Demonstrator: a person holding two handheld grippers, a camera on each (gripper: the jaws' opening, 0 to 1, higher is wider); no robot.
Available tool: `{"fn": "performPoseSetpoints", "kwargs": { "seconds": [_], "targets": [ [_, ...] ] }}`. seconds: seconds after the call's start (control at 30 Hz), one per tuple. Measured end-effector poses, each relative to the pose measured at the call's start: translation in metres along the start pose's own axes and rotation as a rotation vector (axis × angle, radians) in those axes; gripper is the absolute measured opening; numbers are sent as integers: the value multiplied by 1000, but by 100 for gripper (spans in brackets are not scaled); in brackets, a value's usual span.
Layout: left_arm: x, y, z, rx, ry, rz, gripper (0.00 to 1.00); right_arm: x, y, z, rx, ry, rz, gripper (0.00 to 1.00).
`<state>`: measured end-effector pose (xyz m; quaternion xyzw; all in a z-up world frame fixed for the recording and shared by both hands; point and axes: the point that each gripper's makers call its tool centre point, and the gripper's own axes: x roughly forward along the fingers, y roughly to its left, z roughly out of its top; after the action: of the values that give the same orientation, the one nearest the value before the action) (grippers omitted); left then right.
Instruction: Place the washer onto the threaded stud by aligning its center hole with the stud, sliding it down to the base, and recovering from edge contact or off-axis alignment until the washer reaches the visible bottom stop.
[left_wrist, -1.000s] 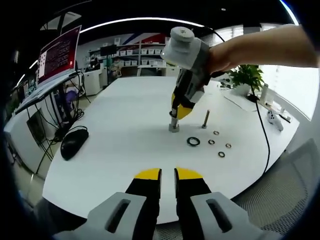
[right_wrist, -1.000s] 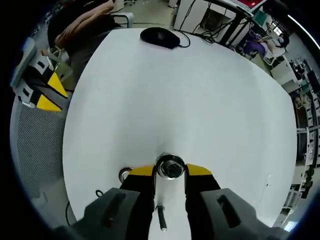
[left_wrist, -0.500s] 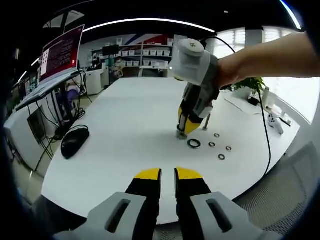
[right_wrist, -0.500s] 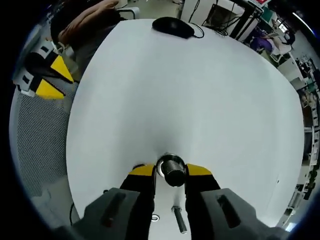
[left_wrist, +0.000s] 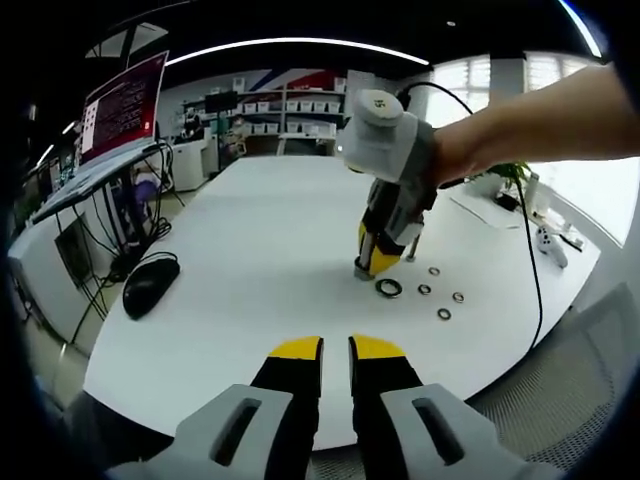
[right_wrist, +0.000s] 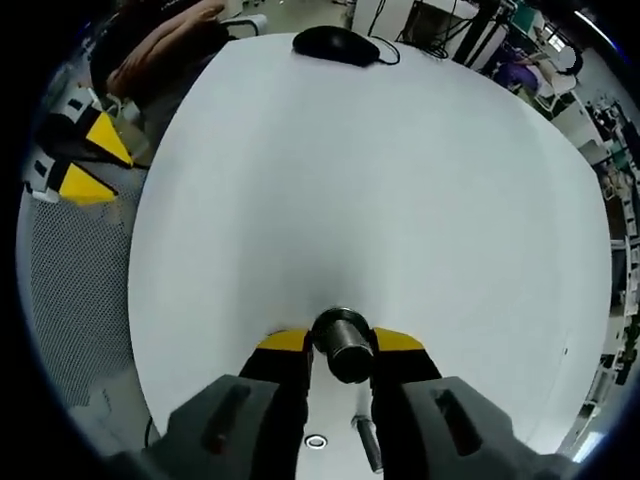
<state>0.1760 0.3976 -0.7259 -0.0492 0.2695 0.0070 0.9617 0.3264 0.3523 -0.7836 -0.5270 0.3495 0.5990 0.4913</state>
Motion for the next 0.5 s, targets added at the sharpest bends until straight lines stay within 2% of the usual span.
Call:
{"fn": "performPoseSetpoints", "kwargs": {
  "seconds": [0.13,0.23,0.27,0.37,0.43,0.5],
  "targets": [
    [0,0,0,0,-1,1,8,1,1,-1,14,-18,9,24],
    [0,0,0,0,0,2,8,3,3,-3,-29,-21,24,24],
    [0,0,0,0,0,2,8,4,3,-3,-20,-20,21,26],
    [0,0,0,1,1,2,8,7,7,-5,23,-36,35,36],
    [0,0,0,0,0,2,8,7,9,-8,39,-30,34,37],
    [0,0,0,0,0,2,8,8,9,-10,57,-43,25,42]
  ]
}}
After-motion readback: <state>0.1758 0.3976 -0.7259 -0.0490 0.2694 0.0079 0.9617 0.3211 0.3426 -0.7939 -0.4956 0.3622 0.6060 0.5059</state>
